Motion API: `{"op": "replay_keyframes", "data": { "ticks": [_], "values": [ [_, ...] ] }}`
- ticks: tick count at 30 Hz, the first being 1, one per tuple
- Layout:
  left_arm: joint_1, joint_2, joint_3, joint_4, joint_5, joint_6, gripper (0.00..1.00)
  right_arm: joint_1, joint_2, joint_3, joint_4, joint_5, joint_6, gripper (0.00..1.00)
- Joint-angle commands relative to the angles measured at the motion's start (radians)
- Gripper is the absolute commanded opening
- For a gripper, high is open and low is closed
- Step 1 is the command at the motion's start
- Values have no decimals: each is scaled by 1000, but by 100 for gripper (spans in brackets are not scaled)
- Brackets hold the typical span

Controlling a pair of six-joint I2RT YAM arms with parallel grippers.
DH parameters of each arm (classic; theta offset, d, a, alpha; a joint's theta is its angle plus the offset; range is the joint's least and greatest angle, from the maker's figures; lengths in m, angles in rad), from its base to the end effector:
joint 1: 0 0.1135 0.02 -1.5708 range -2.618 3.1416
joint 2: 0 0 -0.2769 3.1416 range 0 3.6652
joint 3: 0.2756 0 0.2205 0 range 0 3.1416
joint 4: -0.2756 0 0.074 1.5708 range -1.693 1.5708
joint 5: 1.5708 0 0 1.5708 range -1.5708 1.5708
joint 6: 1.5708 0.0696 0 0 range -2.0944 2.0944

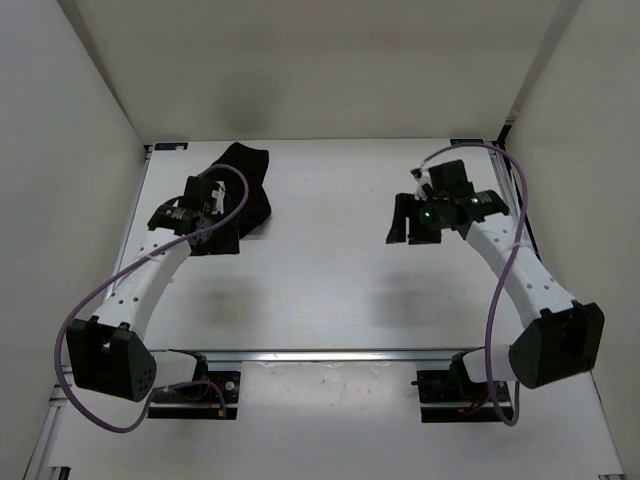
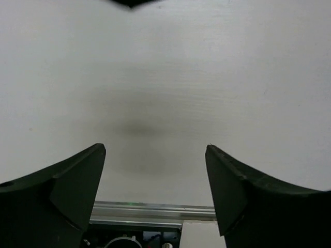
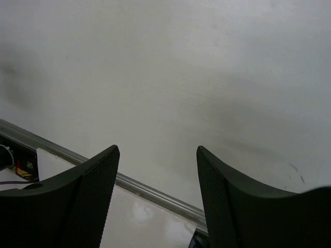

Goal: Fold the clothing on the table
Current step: Flatten the skirt out

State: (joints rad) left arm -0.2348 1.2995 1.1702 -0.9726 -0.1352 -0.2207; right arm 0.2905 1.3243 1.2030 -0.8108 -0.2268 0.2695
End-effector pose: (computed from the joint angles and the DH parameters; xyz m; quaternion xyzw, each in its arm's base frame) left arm 0.2245 -0.0440 0.2849 -0.0088 0.9705 0.0117 0.2406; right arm 0.2397 0.0880 0.3021 -0.0454 0.9429 0.1895 0.2701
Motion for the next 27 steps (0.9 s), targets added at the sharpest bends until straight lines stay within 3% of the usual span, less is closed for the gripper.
{"op": "replay_keyframes", "data": {
  "ticks": [1,3,6,9,11,15,20,26,27],
  "values": [
    [-3,-57,-79,75,34,-9,91,91,87,179,-14,55,-12,67],
    [3,-60,-93,130,84,-22,94,143,197,266,-33,69,-29,67],
    [58,-51,-90,247,175,-78,89,214,320,432,-63,125,-65,67],
    [144,4,-55,334,235,-185,72,277,445,636,-145,150,-101,65],
    [184,40,-40,376,236,-209,69,315,498,705,-178,164,-119,65],
    [232,112,-14,423,152,-244,66,372,487,646,-168,158,-118,65],
    [305,181,22,393,-148,-264,68,358,399,514,-156,141,-87,64],
    [385,265,32,457,-228,-305,65,291,241,330,-96,60,-29,64],
    [397,285,42,475,-207,-319,59,277,227,302,-85,43,-15,63]
  ]
}}
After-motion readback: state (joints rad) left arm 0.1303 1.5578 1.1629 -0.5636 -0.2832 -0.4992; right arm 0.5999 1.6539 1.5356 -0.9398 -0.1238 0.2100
